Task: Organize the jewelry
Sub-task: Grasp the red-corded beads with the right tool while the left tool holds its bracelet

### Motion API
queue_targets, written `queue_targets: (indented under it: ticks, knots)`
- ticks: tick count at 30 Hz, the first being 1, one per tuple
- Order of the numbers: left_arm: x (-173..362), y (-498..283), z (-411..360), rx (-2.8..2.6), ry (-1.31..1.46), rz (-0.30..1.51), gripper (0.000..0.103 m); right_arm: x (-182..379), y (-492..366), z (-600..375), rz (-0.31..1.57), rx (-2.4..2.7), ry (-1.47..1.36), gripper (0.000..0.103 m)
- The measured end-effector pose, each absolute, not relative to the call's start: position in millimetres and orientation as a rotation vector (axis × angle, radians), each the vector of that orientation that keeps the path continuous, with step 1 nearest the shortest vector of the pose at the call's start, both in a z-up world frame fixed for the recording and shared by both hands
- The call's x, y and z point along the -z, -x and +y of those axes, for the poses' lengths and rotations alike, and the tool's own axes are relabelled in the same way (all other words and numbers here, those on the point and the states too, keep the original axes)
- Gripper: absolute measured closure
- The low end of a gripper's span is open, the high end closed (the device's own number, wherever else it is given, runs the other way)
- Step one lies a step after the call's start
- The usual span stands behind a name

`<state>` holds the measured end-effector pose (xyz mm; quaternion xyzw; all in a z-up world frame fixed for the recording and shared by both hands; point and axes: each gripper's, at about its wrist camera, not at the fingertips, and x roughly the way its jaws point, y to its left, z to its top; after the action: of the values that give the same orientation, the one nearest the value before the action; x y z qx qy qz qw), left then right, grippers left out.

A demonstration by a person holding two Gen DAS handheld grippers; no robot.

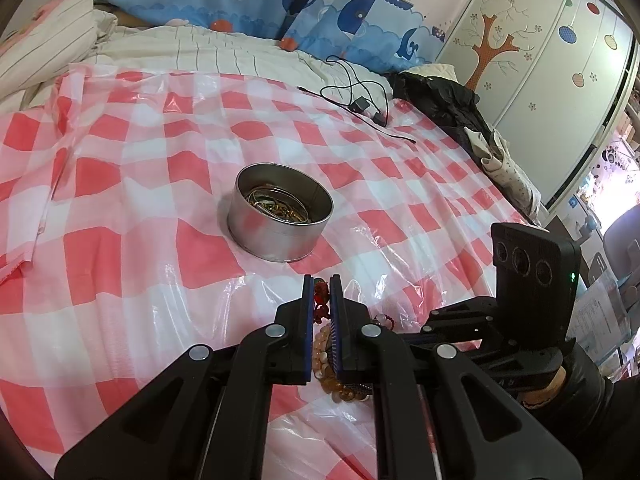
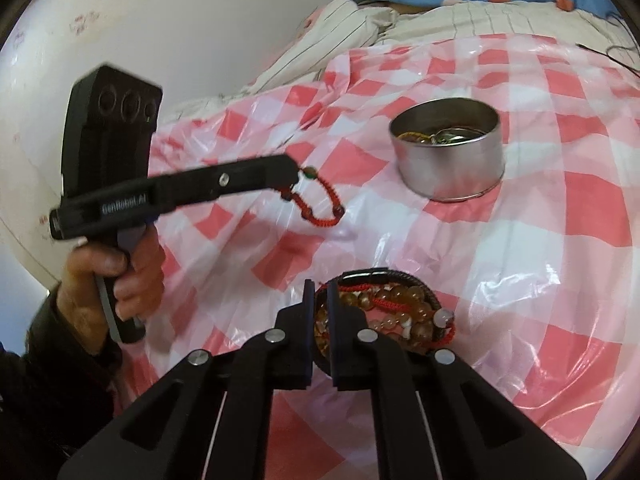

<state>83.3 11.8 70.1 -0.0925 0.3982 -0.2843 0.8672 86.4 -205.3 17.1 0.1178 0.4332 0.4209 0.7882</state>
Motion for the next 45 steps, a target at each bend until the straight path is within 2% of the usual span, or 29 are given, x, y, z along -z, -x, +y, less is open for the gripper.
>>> queue_targets:
  ticks: [1, 2, 3, 4, 8, 10, 11, 15, 21, 25, 26, 27, 28, 31, 32, 33, 34, 38, 45]
  knots:
    - [-70.0, -82.9, 11.5, 0.595, 0.194, 0.833, 0.096, -16.0, -87.6, -205.8, 0.947, -0.912, -0.273, 0.096]
    - [-69.9, -83.3, 11.7, 0.593, 0.193, 0.835, 0.096, -13.5, -89.5, -205.5, 0.966, -0.918, -0.292, 0.084]
    - [-69.8, -83.1, 11.5, 0.593, 0.193, 0.835, 0.096, -12.3, -89.2, -205.3, 0.968, -0.912, -0.295, 0.058]
    - [-69.9, -83.7, 11.6, 0.594, 0.193, 0.836, 0.096, -12.1, -88.3, -204.0, 0.964, -0.902, -0.285, 0.053]
    - [-69.2, -83.4, 11.1, 0.597, 0.193, 0.836, 0.096, -13.5, -85.6, -194.7, 0.955, -0.888, -0.227, 0.062]
    - [-68.6, -84.1, 9.5, 0.597, 0.192, 0.839, 0.096, -11.4, -83.0, -187.3, 0.963, -0.88, -0.183, 0.071]
    - [-68.2, -84.2, 9.0, 0.597, 0.192, 0.839, 0.096, -10.7, -81.0, -183.2, 0.962, -0.875, -0.154, 0.085]
    - [-67.7, -84.1, 8.3, 0.596, 0.193, 0.838, 0.096, -15.7, -77.8, -187.8, 0.916, -0.872, -0.166, 0.097]
    - [-67.4, -84.5, 7.9, 0.6, 0.19, 0.841, 0.096, -8.5, -91.4, -207.2, 0.944, -0.922, -0.369, 0.1]
    - [-67.6, -84.7, 7.5, 0.598, 0.193, 0.839, 0.096, -9.6, -92.9, -208.3, 0.975, -0.919, -0.378, 0.099]
    - [-67.7, -84.7, 7.8, 0.598, 0.194, 0.838, 0.096, -8.8, -92.1, -204.8, 0.984, -0.919, -0.36, 0.094]
    - [-67.5, -84.9, 7.7, 0.597, 0.194, 0.838, 0.096, -8.1, -89.8, -200.3, 0.982, -0.904, -0.332, 0.074]
    - [-67.5, -84.9, 7.6, 0.598, 0.193, 0.839, 0.096, -7.7, -88.1, -196.5, 0.981, -0.898, -0.307, 0.071]
    - [-67.3, -85.1, 7.3, 0.598, 0.195, 0.837, 0.096, -6.7, -87.0, -192.7, 0.978, -0.88, -0.28, 0.071]
    - [-67.4, -84.9, 7.7, 0.598, 0.195, 0.838, 0.096, -6.3, -87.5, -192.1, 0.973, -0.875, -0.275, 0.074]
    - [-67.4, -84.9, 7.7, 0.598, 0.194, 0.839, 0.096, -5.3, -88.0, -189.9, 0.973, -0.874, -0.268, 0.082]
    - [-66.9, -85.0, 6.8, 0.597, 0.193, 0.841, 0.096, -4.9, -87.2, -188.7, 0.97, -0.87, -0.264, 0.087]
    - [-66.1, -84.9, 6.1, 0.598, 0.191, 0.843, 0.096, -7.7, -86.8, -191.0, 0.95, -0.878, -0.276, 0.101]
    - [-65.9, -84.8, 6.0, 0.597, 0.192, 0.842, 0.096, -4.6, -102.6, -226.0, 0.935, -0.925, -0.549, 0.102]
